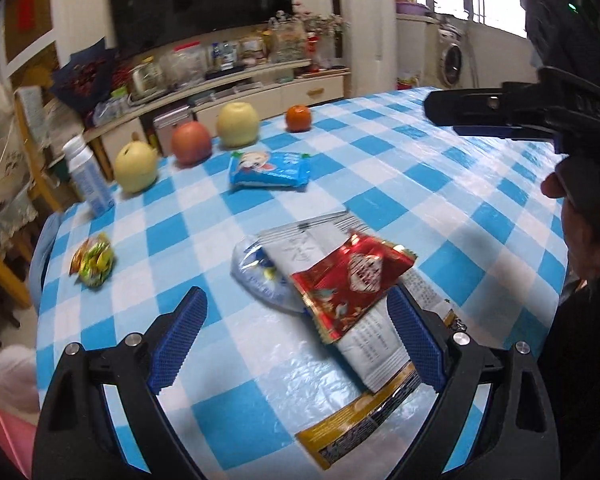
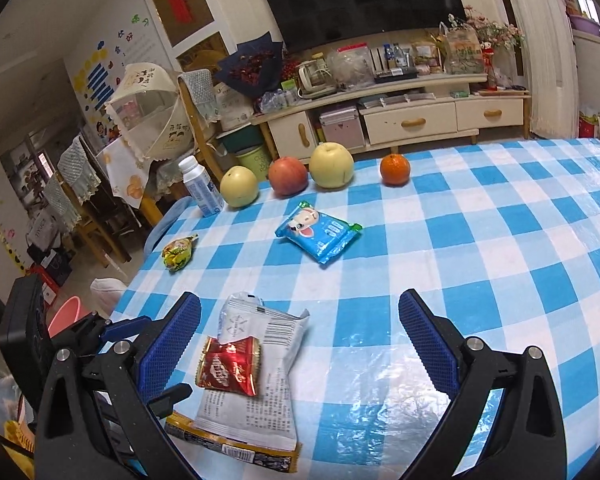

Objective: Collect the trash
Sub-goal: 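Grasp the red snack wrapper with left tool while right tool grasps the white paper packet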

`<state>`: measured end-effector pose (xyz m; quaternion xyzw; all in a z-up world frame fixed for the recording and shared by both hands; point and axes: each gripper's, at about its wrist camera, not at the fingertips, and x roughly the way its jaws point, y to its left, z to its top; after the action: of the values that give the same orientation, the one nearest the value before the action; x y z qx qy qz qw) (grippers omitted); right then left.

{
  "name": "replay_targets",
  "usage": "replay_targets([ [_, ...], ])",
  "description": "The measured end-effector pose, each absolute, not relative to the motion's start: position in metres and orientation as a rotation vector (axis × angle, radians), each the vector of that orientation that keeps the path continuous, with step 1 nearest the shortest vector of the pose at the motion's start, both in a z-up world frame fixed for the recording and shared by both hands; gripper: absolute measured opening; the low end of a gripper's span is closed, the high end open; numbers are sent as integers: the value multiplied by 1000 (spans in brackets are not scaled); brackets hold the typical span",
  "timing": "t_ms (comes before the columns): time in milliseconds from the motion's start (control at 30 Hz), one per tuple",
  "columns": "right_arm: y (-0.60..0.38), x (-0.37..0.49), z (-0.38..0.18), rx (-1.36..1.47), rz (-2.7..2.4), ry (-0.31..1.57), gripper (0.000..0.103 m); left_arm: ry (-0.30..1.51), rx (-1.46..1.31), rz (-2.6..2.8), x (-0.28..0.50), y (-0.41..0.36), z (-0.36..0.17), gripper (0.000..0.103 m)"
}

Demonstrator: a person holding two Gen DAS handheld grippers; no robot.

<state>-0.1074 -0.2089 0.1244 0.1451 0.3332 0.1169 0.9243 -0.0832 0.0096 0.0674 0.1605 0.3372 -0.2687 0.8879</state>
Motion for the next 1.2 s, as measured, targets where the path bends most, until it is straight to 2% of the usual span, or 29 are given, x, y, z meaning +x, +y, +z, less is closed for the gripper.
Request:
replay_targets([
  [767,-213,-89,105,368,342,783,98,782,407,-632,-47,-31,41,91],
  [1067,-207,-80,94,363,353,832,98,779,411,-657,-45,-39,38,75],
  [1200,-206,-77,88,368,352,854,98,767,415,-665,-46,-44,39,65],
])
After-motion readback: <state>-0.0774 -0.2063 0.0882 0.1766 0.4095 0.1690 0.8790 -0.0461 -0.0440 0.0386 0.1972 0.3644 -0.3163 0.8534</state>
